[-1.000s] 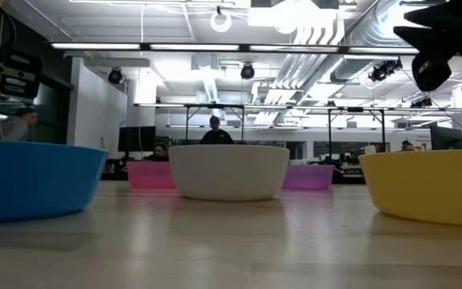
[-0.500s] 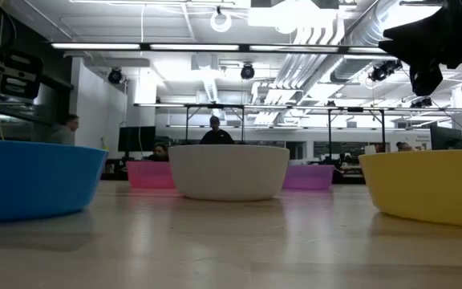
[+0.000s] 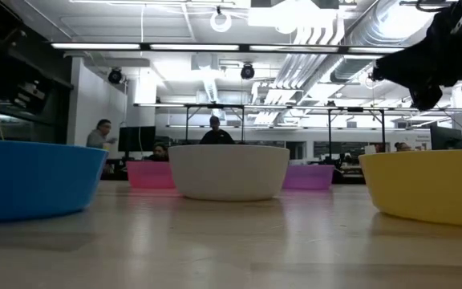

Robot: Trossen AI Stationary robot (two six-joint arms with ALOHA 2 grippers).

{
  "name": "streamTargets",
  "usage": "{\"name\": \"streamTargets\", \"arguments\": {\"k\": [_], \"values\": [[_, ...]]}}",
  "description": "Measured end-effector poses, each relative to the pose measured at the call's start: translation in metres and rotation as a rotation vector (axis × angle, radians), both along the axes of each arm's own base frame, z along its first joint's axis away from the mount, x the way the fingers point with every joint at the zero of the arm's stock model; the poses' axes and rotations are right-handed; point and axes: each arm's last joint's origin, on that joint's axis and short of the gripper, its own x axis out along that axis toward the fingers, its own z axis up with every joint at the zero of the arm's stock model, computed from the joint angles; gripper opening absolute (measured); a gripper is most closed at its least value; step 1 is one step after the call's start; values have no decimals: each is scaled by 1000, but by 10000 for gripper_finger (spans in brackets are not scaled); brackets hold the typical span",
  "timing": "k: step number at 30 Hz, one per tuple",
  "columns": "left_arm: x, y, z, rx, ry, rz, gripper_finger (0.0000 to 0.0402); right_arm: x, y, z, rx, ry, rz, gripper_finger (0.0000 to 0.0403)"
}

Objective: Nest bowls inside each other
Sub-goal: Stack the violet bowl on the white bowl

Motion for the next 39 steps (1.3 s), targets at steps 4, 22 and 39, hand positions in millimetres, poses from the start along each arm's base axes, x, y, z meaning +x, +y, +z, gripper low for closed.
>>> {"name": "streamTargets", "arguments": {"k": [4,22,39], "values": [[1,3,3,11,-21,105,12,0,0,-2,-27,26,0,89],[1,11,16,-19,-84,389,12,8,-3,38,-305,228,-39,89],[-9,21,79,74,-36,427,12,61,-28,74,-312,562,-37,89]]}}
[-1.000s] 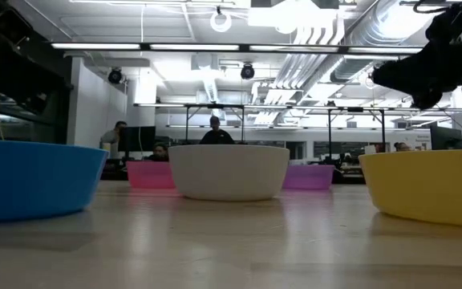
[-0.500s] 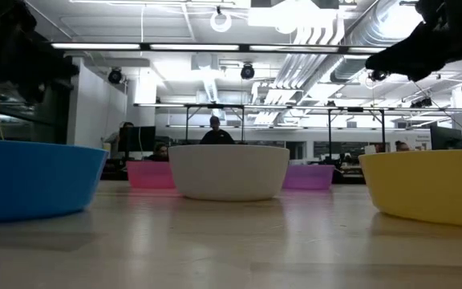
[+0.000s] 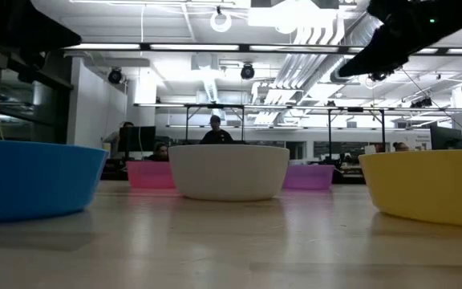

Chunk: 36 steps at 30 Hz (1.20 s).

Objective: Nest bowls inside each other
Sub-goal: Stack the violet bowl on the white bowl

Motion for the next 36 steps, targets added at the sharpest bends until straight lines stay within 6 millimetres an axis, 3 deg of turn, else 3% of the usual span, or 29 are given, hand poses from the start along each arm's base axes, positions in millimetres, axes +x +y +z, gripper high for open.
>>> {"name": "streamTargets", "arguments": {"k": [8,21,36], "values": [[-4,4,8,80,68,-6,12,24,-22,-1,61,224,-17,89],[-4,3,7,105,80,-11,12,56,-52,-1,72,433,23,89],[-4,3,7,104,79,-11,12,87,-70,-9,87,640,105,89]]}}
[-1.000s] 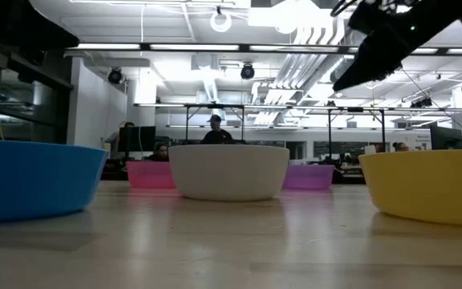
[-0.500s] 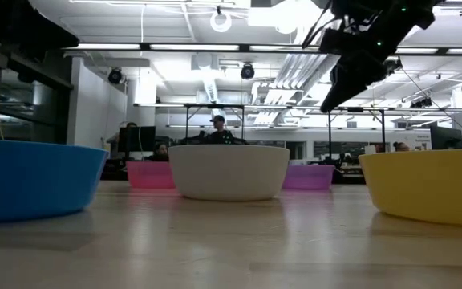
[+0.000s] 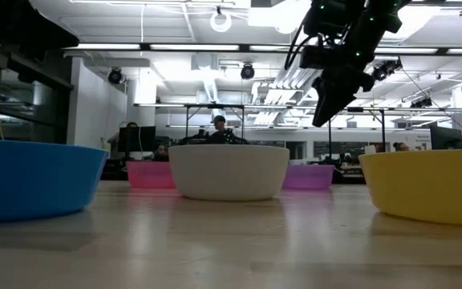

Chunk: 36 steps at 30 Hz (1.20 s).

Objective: Nest bowls inside each other
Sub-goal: Stack the violet bowl on the white bowl

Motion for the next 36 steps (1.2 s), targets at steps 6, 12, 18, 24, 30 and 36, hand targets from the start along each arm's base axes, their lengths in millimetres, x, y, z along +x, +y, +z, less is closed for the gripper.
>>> {"name": "streamTargets", "arguments": {"k": [6,12,18,24,30,36], "values": [[0,0,0,0,0,0,12,9,-3,-14,5,110,38,89],[0,0,0,0,1,0,12,13,-4,-34,26,215,60,89],[0,0,0,1,1,0,12,19,-7,-42,-11,244,102,89],[0,0,0,3,3,0,12,20,-7,-41,-32,233,126,89],[0,0,0,5,4,0,12,21,-7,-41,-19,227,149,89],[0,0,0,7,4,0,12,22,-7,-40,-5,205,155,89]]}}
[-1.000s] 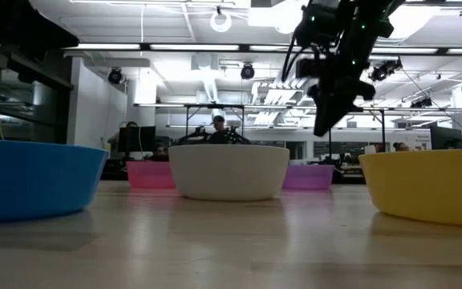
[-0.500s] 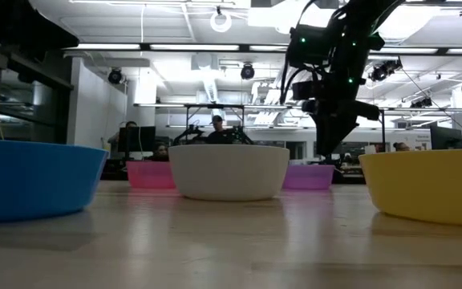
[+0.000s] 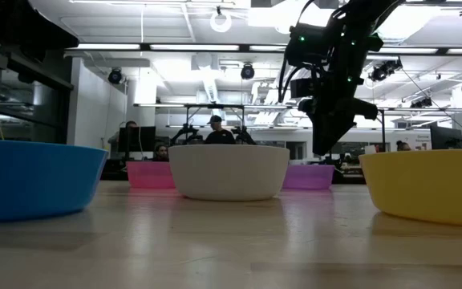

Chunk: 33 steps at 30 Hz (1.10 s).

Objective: Nest bowls inside each other
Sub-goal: Stack the violet bowl on the white bowl

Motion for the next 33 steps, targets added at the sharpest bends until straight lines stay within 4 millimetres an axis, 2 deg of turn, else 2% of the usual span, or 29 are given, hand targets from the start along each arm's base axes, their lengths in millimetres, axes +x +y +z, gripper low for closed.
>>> {"name": "streamTargets", "arguments": {"k": [11,33], "values": [[0,0,0,-1,0,0,12,7,-9,-21,28,43,-16,89],[0,0,0,-2,0,-1,12,10,-19,-32,114,12,-23,89]]}}
